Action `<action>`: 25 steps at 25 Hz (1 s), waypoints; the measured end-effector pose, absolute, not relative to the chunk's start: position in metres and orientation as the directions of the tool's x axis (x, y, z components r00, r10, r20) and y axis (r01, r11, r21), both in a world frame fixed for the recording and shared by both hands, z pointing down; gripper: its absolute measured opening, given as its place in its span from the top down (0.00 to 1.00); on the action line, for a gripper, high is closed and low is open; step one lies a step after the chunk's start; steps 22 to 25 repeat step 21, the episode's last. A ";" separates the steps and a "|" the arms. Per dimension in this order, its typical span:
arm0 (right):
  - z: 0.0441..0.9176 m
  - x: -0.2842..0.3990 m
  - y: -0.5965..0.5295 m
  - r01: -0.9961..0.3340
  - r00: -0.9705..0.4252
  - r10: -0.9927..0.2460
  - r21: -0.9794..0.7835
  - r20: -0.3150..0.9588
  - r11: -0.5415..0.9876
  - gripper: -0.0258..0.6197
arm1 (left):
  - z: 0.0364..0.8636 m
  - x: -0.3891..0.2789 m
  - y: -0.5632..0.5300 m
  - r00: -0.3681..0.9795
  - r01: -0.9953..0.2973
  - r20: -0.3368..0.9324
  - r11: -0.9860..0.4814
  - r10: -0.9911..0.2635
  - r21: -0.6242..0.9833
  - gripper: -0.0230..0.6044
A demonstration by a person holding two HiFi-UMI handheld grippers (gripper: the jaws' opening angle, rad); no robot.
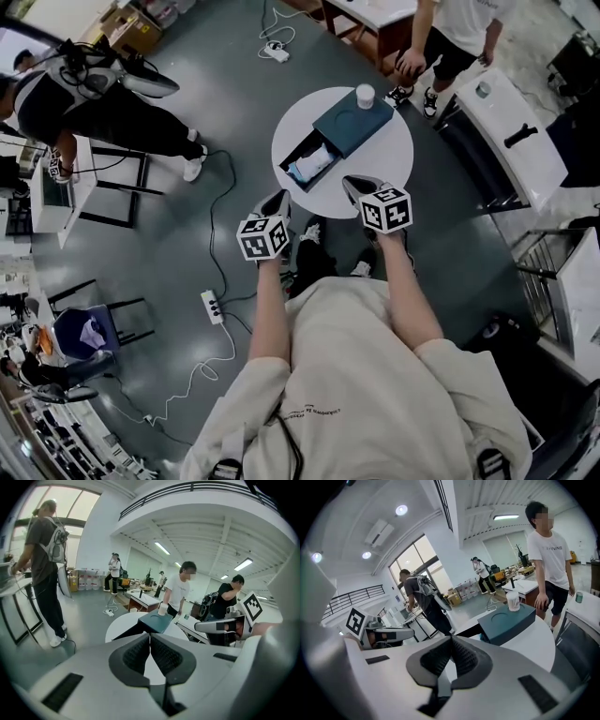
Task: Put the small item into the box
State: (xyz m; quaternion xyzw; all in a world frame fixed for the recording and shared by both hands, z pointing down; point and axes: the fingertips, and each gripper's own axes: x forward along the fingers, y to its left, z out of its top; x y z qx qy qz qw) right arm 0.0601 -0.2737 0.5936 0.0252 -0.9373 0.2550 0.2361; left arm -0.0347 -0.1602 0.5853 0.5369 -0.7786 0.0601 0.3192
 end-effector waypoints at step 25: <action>0.588 0.061 -0.262 -0.155 -0.877 0.056 -0.390 0.478 0.908 0.91 | 0.568 -0.030 -0.147 -0.262 -0.908 0.530 0.392 -0.806 0.146 0.93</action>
